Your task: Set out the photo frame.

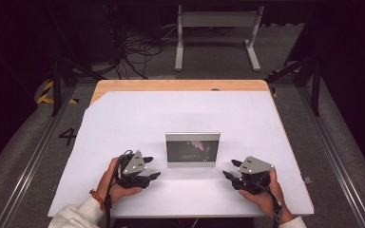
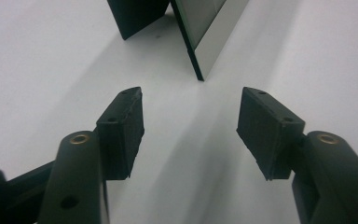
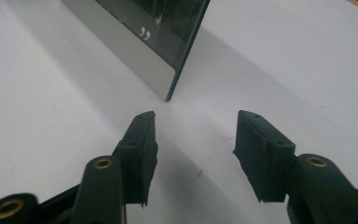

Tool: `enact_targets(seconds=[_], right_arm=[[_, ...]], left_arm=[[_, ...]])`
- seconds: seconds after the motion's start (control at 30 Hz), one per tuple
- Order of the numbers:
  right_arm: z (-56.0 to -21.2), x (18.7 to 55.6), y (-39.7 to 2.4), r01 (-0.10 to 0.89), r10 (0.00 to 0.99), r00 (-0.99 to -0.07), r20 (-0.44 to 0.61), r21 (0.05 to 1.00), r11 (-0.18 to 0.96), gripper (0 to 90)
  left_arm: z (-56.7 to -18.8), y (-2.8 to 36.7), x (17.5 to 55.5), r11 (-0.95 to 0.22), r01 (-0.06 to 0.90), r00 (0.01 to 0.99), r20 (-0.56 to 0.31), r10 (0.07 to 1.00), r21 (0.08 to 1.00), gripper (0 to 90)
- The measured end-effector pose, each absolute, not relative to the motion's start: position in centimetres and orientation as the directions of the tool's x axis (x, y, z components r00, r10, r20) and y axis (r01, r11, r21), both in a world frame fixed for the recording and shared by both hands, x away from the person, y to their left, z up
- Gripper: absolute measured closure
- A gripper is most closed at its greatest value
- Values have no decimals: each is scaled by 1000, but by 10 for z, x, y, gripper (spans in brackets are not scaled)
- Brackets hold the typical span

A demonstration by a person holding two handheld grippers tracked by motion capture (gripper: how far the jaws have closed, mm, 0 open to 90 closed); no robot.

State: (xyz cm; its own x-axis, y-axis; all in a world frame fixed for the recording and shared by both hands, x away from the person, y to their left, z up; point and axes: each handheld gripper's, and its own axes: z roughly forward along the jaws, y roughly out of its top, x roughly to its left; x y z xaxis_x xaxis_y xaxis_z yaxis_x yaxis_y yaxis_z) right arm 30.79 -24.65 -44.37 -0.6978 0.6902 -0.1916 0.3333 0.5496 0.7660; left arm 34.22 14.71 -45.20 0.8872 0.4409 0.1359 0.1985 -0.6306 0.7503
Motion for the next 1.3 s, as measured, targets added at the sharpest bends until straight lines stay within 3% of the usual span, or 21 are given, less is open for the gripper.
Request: enact_targets(seconds=[0.27,0.53,0.87,1.3], right_arm=[[-448,303,-252,344,686,-700,-198,749,566,371],[-449,302,-258,342,684,-704,-191,753,562,224],[-453,304,-255,322,664,-719,-205,748,580,136],[-453,300,-255,323,682,-699,-215,756,570,120]], left_arm=[[-457,156,334,-638,227,887,115,448,736,316],[-460,170,323,-600,261,867,89,489,757,175],[-461,181,313,-561,282,871,37,489,778,70],[-461,181,315,-554,287,860,45,509,782,74]])
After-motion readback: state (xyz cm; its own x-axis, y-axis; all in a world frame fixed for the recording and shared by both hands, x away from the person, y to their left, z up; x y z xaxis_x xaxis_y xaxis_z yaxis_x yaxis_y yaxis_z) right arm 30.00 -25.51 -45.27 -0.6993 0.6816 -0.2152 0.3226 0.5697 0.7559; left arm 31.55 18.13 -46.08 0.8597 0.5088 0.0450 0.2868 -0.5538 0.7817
